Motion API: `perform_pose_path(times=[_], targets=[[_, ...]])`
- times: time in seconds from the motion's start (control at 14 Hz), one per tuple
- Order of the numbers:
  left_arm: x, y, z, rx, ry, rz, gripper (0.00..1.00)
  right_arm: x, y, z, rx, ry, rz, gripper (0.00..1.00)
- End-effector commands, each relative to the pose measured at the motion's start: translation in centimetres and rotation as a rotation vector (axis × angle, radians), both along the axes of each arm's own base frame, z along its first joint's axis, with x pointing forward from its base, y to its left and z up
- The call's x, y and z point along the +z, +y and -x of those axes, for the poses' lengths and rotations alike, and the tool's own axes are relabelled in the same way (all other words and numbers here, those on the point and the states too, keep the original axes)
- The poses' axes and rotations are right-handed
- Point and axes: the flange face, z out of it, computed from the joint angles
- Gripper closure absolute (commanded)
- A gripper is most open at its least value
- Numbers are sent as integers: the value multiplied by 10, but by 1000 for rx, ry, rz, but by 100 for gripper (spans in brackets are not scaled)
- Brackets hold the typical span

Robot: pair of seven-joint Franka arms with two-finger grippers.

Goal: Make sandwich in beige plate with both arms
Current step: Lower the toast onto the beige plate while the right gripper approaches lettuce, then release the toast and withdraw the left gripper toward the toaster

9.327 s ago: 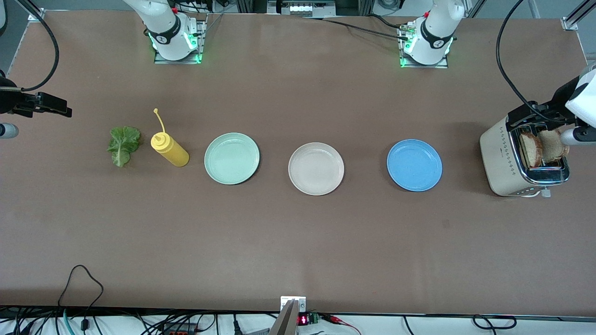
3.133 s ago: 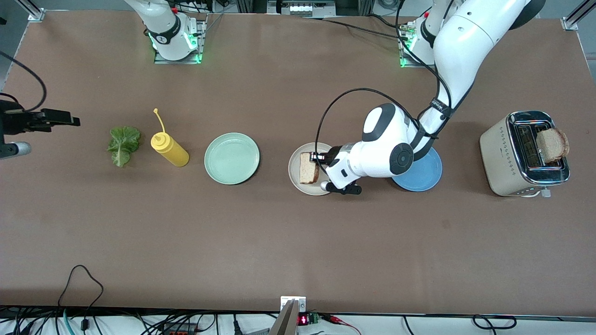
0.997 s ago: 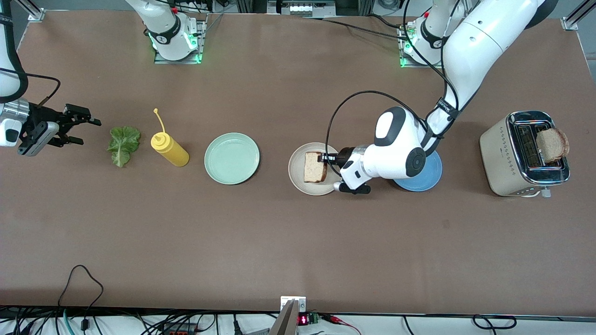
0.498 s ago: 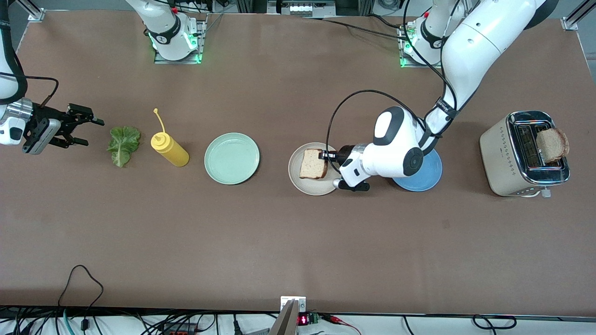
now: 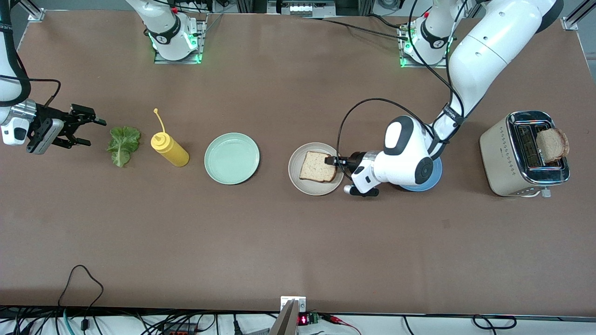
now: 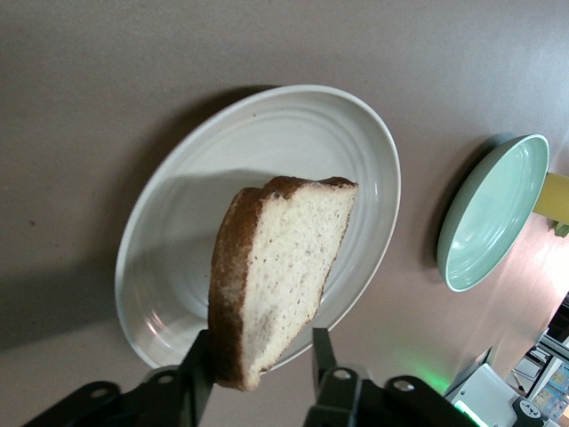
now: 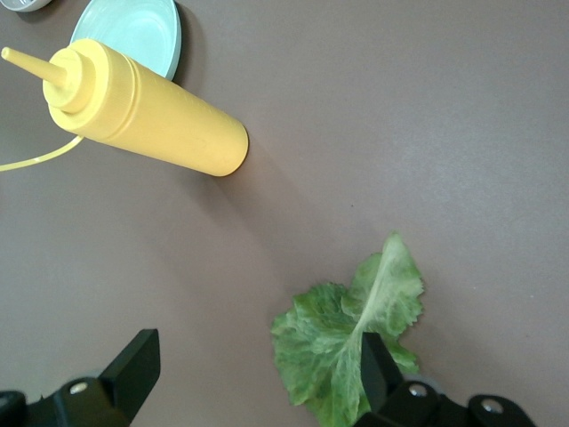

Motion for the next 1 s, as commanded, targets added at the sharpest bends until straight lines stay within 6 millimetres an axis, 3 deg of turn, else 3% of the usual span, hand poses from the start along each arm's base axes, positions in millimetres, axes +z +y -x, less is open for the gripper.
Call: perform_pose_path(times=[0.0, 0.28, 0.57, 0.71, 0.93], targets=[[5, 1, 3, -3, -4, 24, 0, -7, 4, 5, 12, -58, -63, 0], [20, 12, -3, -2, -17, 20, 0, -22, 5, 9, 19, -76, -82, 0], [55, 21, -7, -7, -60, -5, 0, -41, 9, 14, 66, -164, -175, 0], [77, 48, -16, 1, -66, -23, 0, -62, 12, 17, 107, -219, -232, 0], [101, 107, -29, -17, -91, -104, 0, -86, 18, 23, 172, -295, -291, 0]])
